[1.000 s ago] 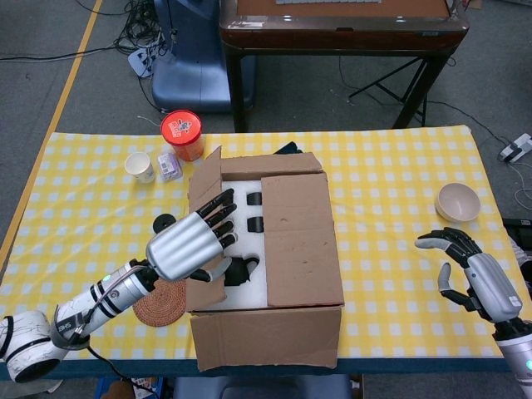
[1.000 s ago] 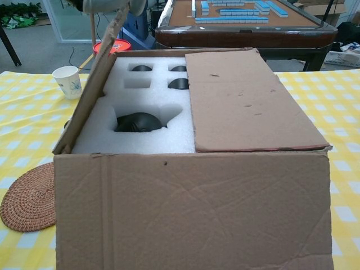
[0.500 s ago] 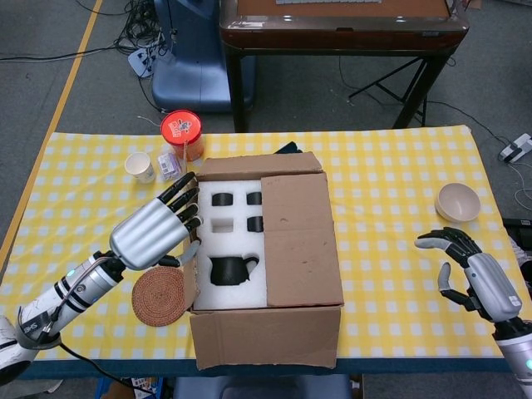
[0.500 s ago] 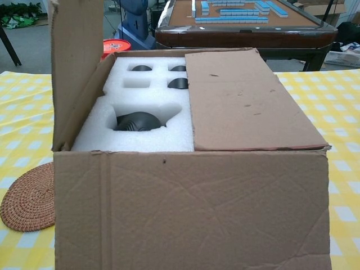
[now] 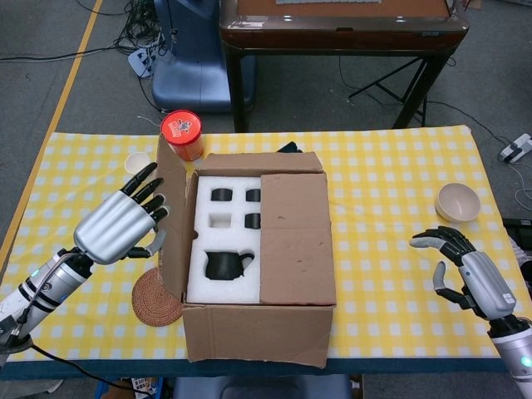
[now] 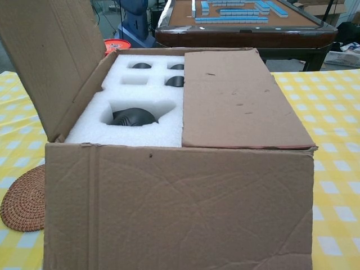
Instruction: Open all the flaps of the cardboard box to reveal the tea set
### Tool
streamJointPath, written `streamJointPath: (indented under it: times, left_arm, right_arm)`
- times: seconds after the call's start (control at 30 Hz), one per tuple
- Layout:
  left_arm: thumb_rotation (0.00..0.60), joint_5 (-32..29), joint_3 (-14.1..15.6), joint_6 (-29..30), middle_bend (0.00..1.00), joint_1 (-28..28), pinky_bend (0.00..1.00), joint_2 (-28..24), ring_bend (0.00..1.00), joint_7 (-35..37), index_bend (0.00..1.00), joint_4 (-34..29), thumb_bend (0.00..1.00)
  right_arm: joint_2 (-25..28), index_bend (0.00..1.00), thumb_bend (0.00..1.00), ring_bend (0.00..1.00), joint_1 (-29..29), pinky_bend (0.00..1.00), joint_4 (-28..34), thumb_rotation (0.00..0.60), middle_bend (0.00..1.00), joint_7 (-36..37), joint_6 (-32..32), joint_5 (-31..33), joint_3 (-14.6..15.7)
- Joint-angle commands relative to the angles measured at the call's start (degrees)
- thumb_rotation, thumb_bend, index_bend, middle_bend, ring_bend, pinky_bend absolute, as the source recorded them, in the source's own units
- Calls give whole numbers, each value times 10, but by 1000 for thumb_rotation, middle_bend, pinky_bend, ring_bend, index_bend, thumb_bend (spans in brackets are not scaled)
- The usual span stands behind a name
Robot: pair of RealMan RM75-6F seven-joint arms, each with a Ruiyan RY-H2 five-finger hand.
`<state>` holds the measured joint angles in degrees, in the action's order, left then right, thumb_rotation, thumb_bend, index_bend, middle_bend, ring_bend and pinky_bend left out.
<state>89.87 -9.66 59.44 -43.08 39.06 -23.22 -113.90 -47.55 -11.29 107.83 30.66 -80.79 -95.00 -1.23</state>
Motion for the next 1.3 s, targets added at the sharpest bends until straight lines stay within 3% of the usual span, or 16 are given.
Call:
streamJointPath:
  times: [0.03, 0.37, 0.63, 0.83, 0.97, 1.3]
  left_arm:
    - [149, 10, 1, 6, 416, 9, 0, -9, 176, 13, 528, 0, 547]
    - [152, 18, 0, 6, 416, 26, 0, -24, 170, 23, 523, 1, 547]
    - [152, -32, -2, -7, 416, 39, 0, -13, 169, 3, 512, 4, 536]
    - [154, -98, -3, -19, 416, 50, 0, 6, 176, 33, 509, 1, 529]
    - [155, -140, -1, -42, 416, 55, 0, 6, 182, 83, 509, -3, 528]
    - [158, -142, 6, 2, 416, 88, 0, 38, 192, 103, 511, 20, 527]
  right_arm:
    - [0, 275, 765, 157, -1, 93, 0, 600, 246, 0, 1, 0, 0]
    - [-1, 275, 765, 157, -5, 93, -2, 600, 245, 3, 6, 0, -1]
    - [5, 275, 766, 157, -26, 93, 10, 600, 245, -23, 26, -19, -5]
    - [9, 275, 848, 157, -77, 93, 42, 600, 246, -93, 90, -29, -23]
    - [-3, 275, 959, 157, -127, 93, 65, 600, 258, -150, 147, -16, -48]
    - [-72, 275, 1000, 157, -255, 93, 84, 600, 269, -286, 291, 78, -108]
